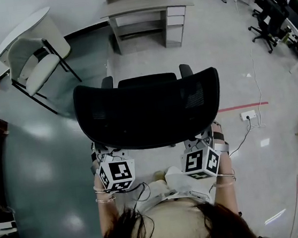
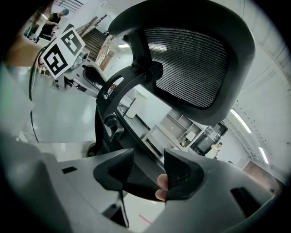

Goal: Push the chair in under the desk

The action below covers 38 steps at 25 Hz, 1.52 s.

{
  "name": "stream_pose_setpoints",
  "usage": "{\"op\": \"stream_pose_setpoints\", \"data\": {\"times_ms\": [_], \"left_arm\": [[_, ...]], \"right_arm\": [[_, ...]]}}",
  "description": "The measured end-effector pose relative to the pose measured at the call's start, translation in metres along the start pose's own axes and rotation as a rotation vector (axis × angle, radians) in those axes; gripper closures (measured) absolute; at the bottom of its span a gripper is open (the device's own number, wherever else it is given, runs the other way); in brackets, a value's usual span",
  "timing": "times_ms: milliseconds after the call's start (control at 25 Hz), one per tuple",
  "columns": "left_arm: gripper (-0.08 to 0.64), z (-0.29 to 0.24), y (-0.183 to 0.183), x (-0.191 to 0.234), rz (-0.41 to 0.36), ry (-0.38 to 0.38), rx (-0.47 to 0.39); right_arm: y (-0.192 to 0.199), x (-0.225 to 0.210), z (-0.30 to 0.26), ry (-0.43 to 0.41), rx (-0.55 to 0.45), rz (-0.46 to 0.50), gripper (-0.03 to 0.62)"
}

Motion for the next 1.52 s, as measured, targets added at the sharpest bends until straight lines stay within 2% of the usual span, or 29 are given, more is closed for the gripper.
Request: {"op": "stream_pose_setpoints", "data": {"times_ms": [80, 280, 480, 640, 920, 1080, 1320, 1520], "left_arm": [[0.37, -0.003, 0.002, -0.002, -0.044, -0.003, 0.013], [0.367, -0.005, 0.004, -0.003, -0.074, -0.005, 0.012], [0.362, -0.006, 0.001, -0.006, -0.109, 0.054, 0.053], [0.362, -0.012, 0.004, -0.003, -0.071, 0.097, 0.052], [0.362, -0.015, 0.0, -0.004, -0.089, 0.142, 0.06], [0.362, -0.019, -0.002, -0.004, -0.056, 0.172, 0.042], [0.364, -0.033, -0.001, 0.002, -0.069, 0.167, 0.075], [0.364, -0.047, -0.003, 0.006, -0.046, 0.179, 0.12]], "right_arm": [[0.002, 0.002, -0.002, -0.001, 0.009, 0.016, 0.394], [0.007, 0.003, -0.008, -0.001, 0.025, 0.033, 0.388], [0.011, 0.002, -0.012, -0.029, 0.019, 0.014, 0.383], [0.01, 0.0, -0.016, -0.061, 0.02, 0.008, 0.379], [0.01, -0.003, -0.018, -0.07, 0.019, 0.034, 0.368], [0.012, -0.008, -0.023, -0.113, 0.015, -0.007, 0.368], [0.01, -0.014, -0.037, -0.107, 0.008, -0.001, 0.368], [0.009, -0.021, -0.049, -0.118, 0.003, 0.015, 0.368]]}}
Point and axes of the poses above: the fingertips, and each gripper's own axes: z backward along the fingers, x to its left, y out of its underside, the point moved 2 cm from there along z, backward along the fingers, and after that the axes turned 1 degree about -y, right-handed, at the moved point
